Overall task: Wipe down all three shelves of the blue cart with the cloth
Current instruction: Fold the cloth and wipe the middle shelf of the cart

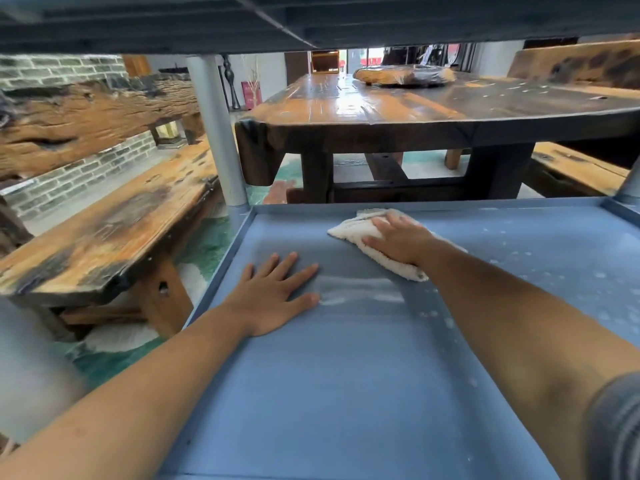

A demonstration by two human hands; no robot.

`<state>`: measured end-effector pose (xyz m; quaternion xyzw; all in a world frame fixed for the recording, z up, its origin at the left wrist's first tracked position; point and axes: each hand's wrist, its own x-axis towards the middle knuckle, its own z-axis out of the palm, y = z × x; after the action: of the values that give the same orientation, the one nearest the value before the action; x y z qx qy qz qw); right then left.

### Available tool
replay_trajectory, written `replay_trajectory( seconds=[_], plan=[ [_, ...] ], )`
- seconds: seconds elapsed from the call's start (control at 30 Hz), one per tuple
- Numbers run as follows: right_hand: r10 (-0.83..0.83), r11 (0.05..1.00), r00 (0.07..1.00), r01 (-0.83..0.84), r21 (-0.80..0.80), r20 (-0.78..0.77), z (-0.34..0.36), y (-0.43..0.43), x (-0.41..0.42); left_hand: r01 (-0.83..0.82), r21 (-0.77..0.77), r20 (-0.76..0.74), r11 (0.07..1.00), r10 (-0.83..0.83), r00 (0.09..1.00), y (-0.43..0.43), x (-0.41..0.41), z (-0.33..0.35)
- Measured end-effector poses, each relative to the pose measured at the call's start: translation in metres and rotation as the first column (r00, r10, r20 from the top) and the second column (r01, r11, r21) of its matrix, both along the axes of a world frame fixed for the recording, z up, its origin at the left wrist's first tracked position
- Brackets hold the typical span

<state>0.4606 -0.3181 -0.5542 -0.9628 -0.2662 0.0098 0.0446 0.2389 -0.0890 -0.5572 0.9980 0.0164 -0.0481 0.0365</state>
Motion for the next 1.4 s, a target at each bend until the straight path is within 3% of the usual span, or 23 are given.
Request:
replay_trajectory(
  seconds=[0.07,0.27,0.33,0.7,0.77,0.9,0.93,1.03,1.1,1.17,1.27,1.4],
  plan=[
    [-0.056,0.998,0.998,0.056,0.013,-0.024,-0.003,0.004,-0.007,-0.021,0.009,0.009,1.000,0.021,1.000,-0.001,0.002,-0.001],
    [0.054,0.997,0.993,-0.060,-0.053,-0.107,-0.002,0.006,-0.050,-0.085,0.013,0.013,0.996,0.085,0.996,-0.004,0.004,-0.003],
    [0.142,0.984,0.986,-0.150,-0.092,-0.088,-0.003,0.001,-0.081,-0.087,0.005,-0.004,0.996,0.087,0.996,-0.004,0.003,-0.001],
    [0.471,0.879,0.854,-0.474,0.044,-0.221,0.010,-0.090,-0.222,-0.117,0.027,-0.008,0.993,0.118,0.993,-0.001,0.010,-0.001],
    [0.506,0.859,0.835,-0.511,0.035,-0.218,0.010,-0.102,-0.234,-0.170,0.012,-0.020,0.985,0.170,0.985,-0.008,0.009,0.001],
    [0.511,0.855,0.831,-0.517,0.033,-0.221,0.014,-0.105,-0.242,-0.381,0.128,0.082,0.916,0.373,0.924,-0.052,0.006,0.016],
    [0.507,0.857,0.833,-0.514,0.031,-0.222,0.015,-0.106,-0.244,-0.394,0.090,0.111,0.915,0.384,0.917,-0.067,0.004,0.017],
    [0.506,0.858,0.833,-0.513,0.028,-0.224,0.016,-0.106,-0.244,-0.268,-0.195,0.231,0.943,0.310,0.922,-0.100,-0.002,0.008],
    [0.510,0.855,0.831,-0.518,0.025,-0.223,0.016,-0.106,-0.244,-0.130,-0.401,0.316,0.907,0.270,0.910,-0.105,-0.011,0.004],
    [0.521,0.847,0.824,-0.531,0.021,-0.224,0.016,-0.108,-0.243,-0.024,-0.480,0.324,0.877,0.203,0.924,-0.104,-0.019,0.005],
    [0.553,0.824,0.800,-0.566,0.013,-0.235,0.015,-0.115,-0.245,-0.016,-0.460,0.225,0.888,0.133,0.965,-0.100,-0.020,0.004],
    [0.606,0.785,0.760,-0.620,0.019,-0.233,0.013,-0.133,-0.240,0.060,-0.243,0.125,0.968,-0.030,0.992,-0.106,-0.016,0.000]
  ],
)
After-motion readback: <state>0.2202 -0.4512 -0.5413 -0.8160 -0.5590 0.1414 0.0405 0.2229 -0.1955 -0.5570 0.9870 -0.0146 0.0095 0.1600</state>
